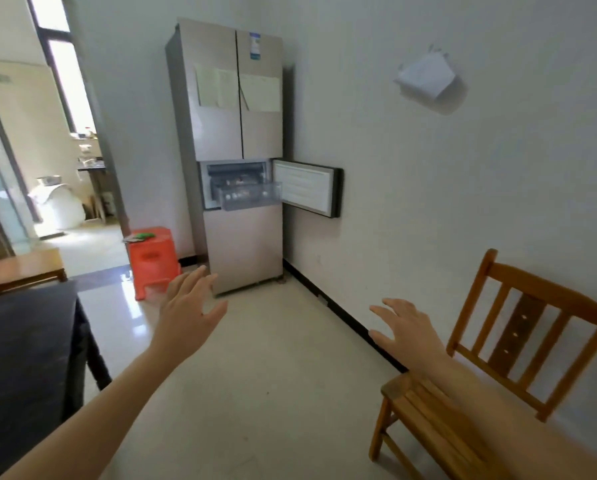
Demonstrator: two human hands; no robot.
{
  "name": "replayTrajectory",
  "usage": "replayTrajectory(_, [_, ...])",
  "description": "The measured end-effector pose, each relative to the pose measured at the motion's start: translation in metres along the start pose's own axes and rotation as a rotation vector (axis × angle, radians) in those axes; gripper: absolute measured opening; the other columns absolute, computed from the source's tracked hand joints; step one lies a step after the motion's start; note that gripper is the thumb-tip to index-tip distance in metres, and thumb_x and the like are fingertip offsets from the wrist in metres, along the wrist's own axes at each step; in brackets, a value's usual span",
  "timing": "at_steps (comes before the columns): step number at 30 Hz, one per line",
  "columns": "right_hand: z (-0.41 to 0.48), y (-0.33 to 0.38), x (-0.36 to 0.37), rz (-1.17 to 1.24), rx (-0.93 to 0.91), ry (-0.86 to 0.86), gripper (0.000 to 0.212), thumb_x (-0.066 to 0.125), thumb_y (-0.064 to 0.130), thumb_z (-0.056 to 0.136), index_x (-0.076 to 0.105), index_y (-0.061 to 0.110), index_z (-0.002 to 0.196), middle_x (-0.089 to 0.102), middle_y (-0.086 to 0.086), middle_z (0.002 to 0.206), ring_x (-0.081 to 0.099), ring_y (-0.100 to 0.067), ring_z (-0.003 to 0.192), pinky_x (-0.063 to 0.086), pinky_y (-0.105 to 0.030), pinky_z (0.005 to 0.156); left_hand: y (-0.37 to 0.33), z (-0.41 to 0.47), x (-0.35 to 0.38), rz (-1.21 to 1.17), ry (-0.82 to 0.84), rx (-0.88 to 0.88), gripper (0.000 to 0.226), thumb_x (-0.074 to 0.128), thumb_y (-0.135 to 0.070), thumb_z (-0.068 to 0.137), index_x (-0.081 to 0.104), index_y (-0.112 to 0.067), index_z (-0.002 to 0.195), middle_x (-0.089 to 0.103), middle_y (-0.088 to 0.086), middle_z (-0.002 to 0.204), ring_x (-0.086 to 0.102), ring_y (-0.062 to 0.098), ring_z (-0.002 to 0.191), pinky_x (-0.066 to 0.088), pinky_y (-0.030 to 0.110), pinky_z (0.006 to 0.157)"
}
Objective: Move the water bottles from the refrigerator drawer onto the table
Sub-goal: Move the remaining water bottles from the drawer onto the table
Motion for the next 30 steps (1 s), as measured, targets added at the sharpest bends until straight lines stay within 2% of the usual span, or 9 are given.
replayTrajectory(7, [0.123, -0.013, 0.006, -0.04, -0.139, -0.041, 0.053, 0.045, 0.042, 0.093, 0.035, 0.023, 0.141, 0.029, -0.003, 0.149, 0.023, -0.02, 0.139, 0.026, -0.034, 0.107, 0.03, 0.082, 0.052, 0.013, -0.063, -0.083, 0.045, 0.066, -0.016, 0.082, 0.053, -0.006, 0.124, 0.045, 0.016, 0.139, 0.035, 0.035, 0.13, 0.026, 0.046, 0.107])
replayTrajectory(10, [0.173, -0.027, -0.01, -0.038, -0.196, -0.118, 0.05, 0.056, 0.038, 0.086, 0.052, 0.014, 0.13, 0.047, -0.015, 0.137, 0.041, -0.032, 0.129, 0.037, -0.046, 0.098, 0.028, 0.124, 0.081, 0.0, -0.073, -0.106, 0.045, 0.065, -0.017, 0.083, 0.053, -0.006, 0.125, 0.045, 0.016, 0.139, 0.034, 0.036, 0.131, 0.028, 0.048, 0.106])
replayTrajectory(12, [0.207, -0.046, -0.018, -0.011, -0.178, -0.181, 0.045, 0.063, 0.033, 0.082, 0.06, 0.011, 0.121, 0.057, -0.017, 0.126, 0.051, -0.035, 0.119, 0.045, -0.048, 0.088, 0.022, 0.158, 0.108, -0.01, -0.068, -0.103, 0.046, 0.065, -0.019, 0.083, 0.053, -0.007, 0.126, 0.043, 0.015, 0.141, 0.033, 0.034, 0.132, 0.027, 0.046, 0.108])
replayTrajectory(15, [0.231, -0.074, 0.001, 0.002, -0.14, -0.162, 0.045, 0.052, 0.042, 0.079, 0.067, 0.012, 0.108, 0.066, -0.014, 0.112, 0.063, -0.033, 0.103, 0.053, -0.044, 0.072, 0.011, 0.189, 0.15, -0.005, -0.018, -0.087, 0.048, 0.065, -0.018, 0.083, 0.052, -0.006, 0.127, 0.042, 0.014, 0.142, 0.031, 0.032, 0.133, 0.025, 0.043, 0.109])
replayTrajectory(18, [0.26, -0.106, 0.039, 0.009, -0.126, -0.085, 0.052, 0.041, 0.048, 0.078, 0.067, 0.014, 0.108, 0.066, -0.013, 0.11, 0.064, -0.032, 0.101, 0.053, -0.043, 0.071, 0.002, 0.224, 0.196, 0.011, 0.029, -0.069, 0.049, 0.065, -0.02, 0.083, 0.051, -0.008, 0.129, 0.041, 0.013, 0.143, 0.029, 0.031, 0.135, 0.024, 0.043, 0.11])
replayTrajectory(22, [0.312, -0.143, 0.047, 0.045, -0.124, -0.119, 0.054, 0.039, 0.049, 0.082, 0.063, 0.015, 0.117, 0.06, -0.014, 0.122, 0.058, -0.033, 0.112, 0.049, -0.045, 0.082, -0.006, 0.274, 0.243, 0.031, 0.048, -0.069, 0.049, 0.062, -0.023, 0.085, 0.049, -0.011, 0.131, 0.038, 0.011, 0.145, 0.026, 0.029, 0.136, 0.022, 0.041, 0.111])
replayTrajectory(25, [0.366, -0.177, 0.048, 0.034, -0.137, -0.124, 0.05, 0.045, 0.042, 0.093, 0.041, 0.021, 0.138, 0.035, -0.005, 0.146, 0.029, -0.022, 0.137, 0.029, -0.037, 0.105, -0.024, 0.321, 0.273, 0.039, 0.007, -0.058, 0.048, 0.061, -0.022, 0.086, 0.049, -0.01, 0.131, 0.038, 0.012, 0.145, 0.026, 0.03, 0.136, 0.02, 0.04, 0.112])
replayTrajectory(27, [0.404, -0.195, 0.051, 0.028, -0.146, -0.094, 0.052, 0.045, 0.042, 0.093, 0.034, 0.023, 0.141, 0.029, -0.003, 0.149, 0.022, -0.019, 0.139, 0.023, -0.034, 0.108, -0.031, 0.349, 0.285, 0.035, -0.007, -0.082, 0.047, 0.059, -0.026, 0.086, 0.05, -0.009, 0.129, 0.039, 0.013, 0.144, 0.028, 0.031, 0.135, 0.02, 0.04, 0.111])
replayTrajectory(30, [0.467, -0.209, 0.048, 0.04, -0.198, -0.098, 0.053, 0.047, 0.041, 0.092, 0.036, 0.02, 0.14, 0.032, -0.007, 0.148, 0.025, -0.021, 0.138, 0.027, -0.035, 0.107, -0.032, 0.389, 0.291, 0.045, -0.056, -0.116, 0.062, 0.044, -0.047, 0.078, 0.054, -0.009, 0.125, 0.045, 0.015, 0.139, 0.034, 0.034, 0.131, 0.025, 0.044, 0.109])
Point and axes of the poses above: each hand's wrist, its own z-axis towards the middle knuckle, its own x-axis out of the palm, y = z × x, the point moved 10 cm from there along z, towards the middle knuckle
